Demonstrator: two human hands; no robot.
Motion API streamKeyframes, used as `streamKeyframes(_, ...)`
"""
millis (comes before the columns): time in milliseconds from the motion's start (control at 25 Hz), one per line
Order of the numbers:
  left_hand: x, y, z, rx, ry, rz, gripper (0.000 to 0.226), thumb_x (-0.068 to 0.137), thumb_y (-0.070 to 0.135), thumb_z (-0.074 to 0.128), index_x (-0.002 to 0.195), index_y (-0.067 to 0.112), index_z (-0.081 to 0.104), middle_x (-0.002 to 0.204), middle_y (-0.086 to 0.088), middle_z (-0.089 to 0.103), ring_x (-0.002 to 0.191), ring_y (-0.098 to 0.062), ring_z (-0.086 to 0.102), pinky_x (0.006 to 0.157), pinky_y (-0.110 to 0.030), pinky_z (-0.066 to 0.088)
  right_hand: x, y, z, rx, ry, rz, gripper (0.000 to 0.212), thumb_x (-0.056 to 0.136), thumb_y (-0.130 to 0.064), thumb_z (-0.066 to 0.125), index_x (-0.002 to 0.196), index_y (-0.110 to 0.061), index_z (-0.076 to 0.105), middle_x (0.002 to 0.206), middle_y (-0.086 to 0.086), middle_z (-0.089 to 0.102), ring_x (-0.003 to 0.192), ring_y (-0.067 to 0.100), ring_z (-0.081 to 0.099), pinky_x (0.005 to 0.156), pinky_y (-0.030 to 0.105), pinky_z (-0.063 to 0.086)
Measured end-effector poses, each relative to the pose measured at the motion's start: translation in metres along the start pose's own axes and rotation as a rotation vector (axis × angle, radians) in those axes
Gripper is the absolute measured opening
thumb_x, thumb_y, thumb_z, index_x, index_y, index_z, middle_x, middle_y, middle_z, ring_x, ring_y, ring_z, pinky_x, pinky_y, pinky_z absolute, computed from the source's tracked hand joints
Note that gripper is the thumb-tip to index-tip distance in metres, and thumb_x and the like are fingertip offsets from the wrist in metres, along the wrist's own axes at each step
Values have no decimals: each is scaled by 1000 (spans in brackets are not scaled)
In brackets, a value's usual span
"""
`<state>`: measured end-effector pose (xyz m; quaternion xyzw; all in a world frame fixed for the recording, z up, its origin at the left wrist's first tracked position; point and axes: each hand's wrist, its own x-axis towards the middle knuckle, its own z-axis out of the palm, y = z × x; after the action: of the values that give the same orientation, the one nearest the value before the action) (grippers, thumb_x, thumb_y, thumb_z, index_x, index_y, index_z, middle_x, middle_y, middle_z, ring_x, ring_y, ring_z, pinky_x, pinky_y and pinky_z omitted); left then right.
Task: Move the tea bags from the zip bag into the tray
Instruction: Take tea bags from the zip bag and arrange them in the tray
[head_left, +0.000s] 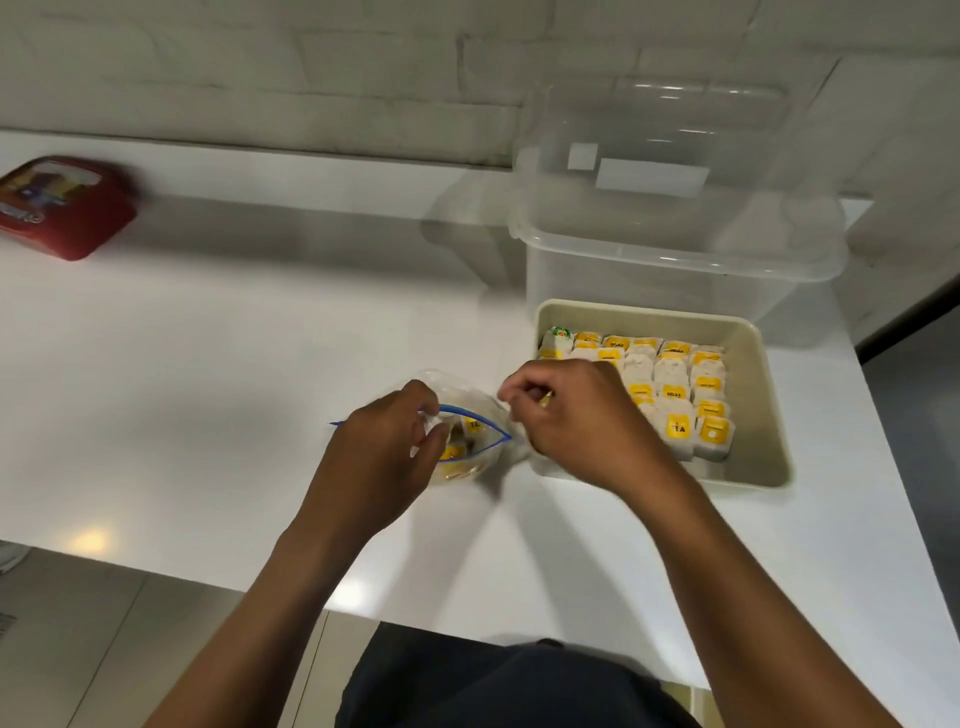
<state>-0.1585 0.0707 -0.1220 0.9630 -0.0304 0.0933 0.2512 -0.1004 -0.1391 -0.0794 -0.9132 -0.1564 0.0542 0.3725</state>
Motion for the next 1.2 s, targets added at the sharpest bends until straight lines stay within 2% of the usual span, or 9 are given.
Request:
streamKeyframes(120, -8, -22, -1, 104, -31, -10, 8, 88, 17, 63, 92, 25, 65, 77, 7, 67, 68, -17, 64, 57, -33, 51, -8, -39, 39, 37, -146, -43, 23, 91, -15, 57, 97, -24, 77, 91, -5, 76, 84, 12, 67, 81, 26, 50)
streamKeyframes(240, -10, -39, 7, 256, -167, 6, 21, 88, 8, 58, 97, 22, 70, 79, 1, 70, 68, -25, 66, 55, -30, 44, -1, -46, 84, -128, -278, -27, 35, 91, -7, 49, 113, -22, 72, 109, 3, 73, 102, 25, 63, 87, 31, 48)
streamKeyframes(360, -7, -48, 13, 355, -294, -32, 22, 91, 12, 49, 100, 23, 65, 90, -1, 69, 79, -27, 65, 60, -30, 40, 12, -41, 112, -314, -269, 51, 35, 86, -1, 52, 114, -15, 68, 116, 7, 68, 108, 28, 63, 85, 35, 52)
streamKeyframes(520, -1, -49, 17, 419, -336, 29, 19, 90, 18, 48, 100, 26, 63, 94, -1, 67, 81, -28, 65, 60, -30, 37, 19, -29, 134, -494, -256, 133, 29, 87, -4, 56, 114, -13, 65, 119, 9, 64, 114, 29, 61, 82, 35, 51)
streamKeyframes(640, 1, -52, 22, 408, -363, 43, 20, 90, 21, 47, 103, 25, 62, 99, 0, 64, 86, -27, 65, 62, -30, 34, 20, -21, 145, -529, -183, 133, 27, 89, -8, 54, 110, -15, 68, 113, 7, 68, 105, 27, 65, 76, 33, 51)
streamKeyframes(800, 5, -59, 19, 227, -310, -9, 21, 91, 35, 50, 103, 28, 65, 101, 5, 69, 90, -22, 66, 68, -30, 49, 21, -17, 132, -397, -166, 130, 18, 91, -20, 55, 98, -20, 72, 102, 6, 71, 96, 27, 65, 72, 31, 48)
streamKeyframes(960, 10, -70, 4, -212, -225, -90, 12, 90, 41, 62, 94, 35, 72, 88, 18, 72, 78, -2, 65, 71, -26, 52, 18, -26, 106, -120, -102, 166, 11, 88, -34, 65, 85, -26, 72, 83, -3, 71, 82, 18, 64, 71, 33, 51)
streamKeyframes(1080, 17, -71, -6, -441, -233, -201, 7, 90, 33, 67, 86, 32, 73, 81, 19, 71, 70, 2, 62, 64, -12, 42, 17, -32, 92, 162, -70, 220, 5, 87, -25, 71, 83, -22, 72, 73, -3, 71, 71, 15, 69, 72, 35, 57)
streamKeyframes(1200, 22, -70, -10, -578, -249, -308, 11, 91, 35, 65, 83, 31, 72, 81, 17, 71, 71, -4, 63, 69, -21, 51, 17, -30, 87, 327, -83, 261, 5, 86, -16, 74, 90, -20, 74, 75, -1, 73, 70, 14, 71, 77, 37, 60)
